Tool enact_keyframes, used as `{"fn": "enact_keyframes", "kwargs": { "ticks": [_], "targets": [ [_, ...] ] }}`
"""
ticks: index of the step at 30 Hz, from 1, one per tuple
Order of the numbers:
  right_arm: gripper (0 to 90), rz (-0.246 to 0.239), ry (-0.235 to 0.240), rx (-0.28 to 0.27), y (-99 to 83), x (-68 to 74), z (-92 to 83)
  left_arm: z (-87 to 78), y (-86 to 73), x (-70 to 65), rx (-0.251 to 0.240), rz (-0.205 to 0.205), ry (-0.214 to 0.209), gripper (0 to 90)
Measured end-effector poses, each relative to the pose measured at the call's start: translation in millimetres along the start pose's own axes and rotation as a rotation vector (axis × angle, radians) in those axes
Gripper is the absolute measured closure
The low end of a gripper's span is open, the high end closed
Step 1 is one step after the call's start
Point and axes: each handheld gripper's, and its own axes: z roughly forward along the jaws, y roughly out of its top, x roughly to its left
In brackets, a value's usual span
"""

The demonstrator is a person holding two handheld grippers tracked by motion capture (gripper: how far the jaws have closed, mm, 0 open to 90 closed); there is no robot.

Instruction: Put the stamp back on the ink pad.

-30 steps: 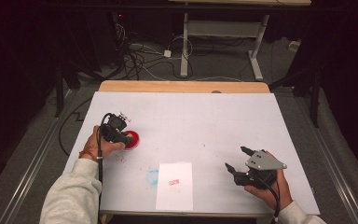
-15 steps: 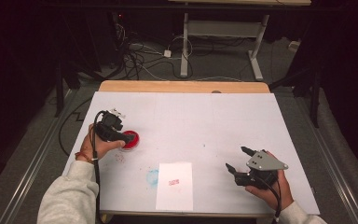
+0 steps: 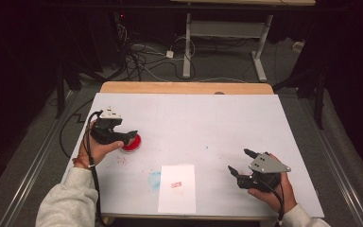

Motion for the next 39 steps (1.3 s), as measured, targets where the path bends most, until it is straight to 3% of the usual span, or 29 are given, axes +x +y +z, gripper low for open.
{"fn": "enact_keyframes", "kwargs": {
  "ticks": [6,9,12,21,28,39],
  "targets": [
    [23.9,-0.005,0.001,0.009,-1.4,1.5,1.4,-6.7,4.3,-22.0,-0.073,0.100,0.010,18.7],
    [23.9,-0.004,-0.002,0.002,-1.5,-0.1,-0.1,-10.5,6.2,-31.5,-0.123,0.124,0.022,18.7],
    [23.9,0.003,-0.006,-0.001,-1.3,-0.6,-1.2,-13.6,5.9,-38.7,-0.165,0.142,0.026,18.9],
    [23.9,0.005,-0.006,-0.012,-0.6,0.1,-4.2,-20.6,3.1,-57.0,-0.233,0.198,0.048,16.5],
    [23.9,0.009,-0.014,-0.029,0.1,0.7,-9.0,-27.1,1.6,-69.5,-0.291,0.211,0.077,16.4],
    [23.9,0.018,-0.017,-0.046,1.1,2.3,-12.8,-32.9,-10.1,-87.9,-0.336,0.278,0.099,16.4]
  ]
}}
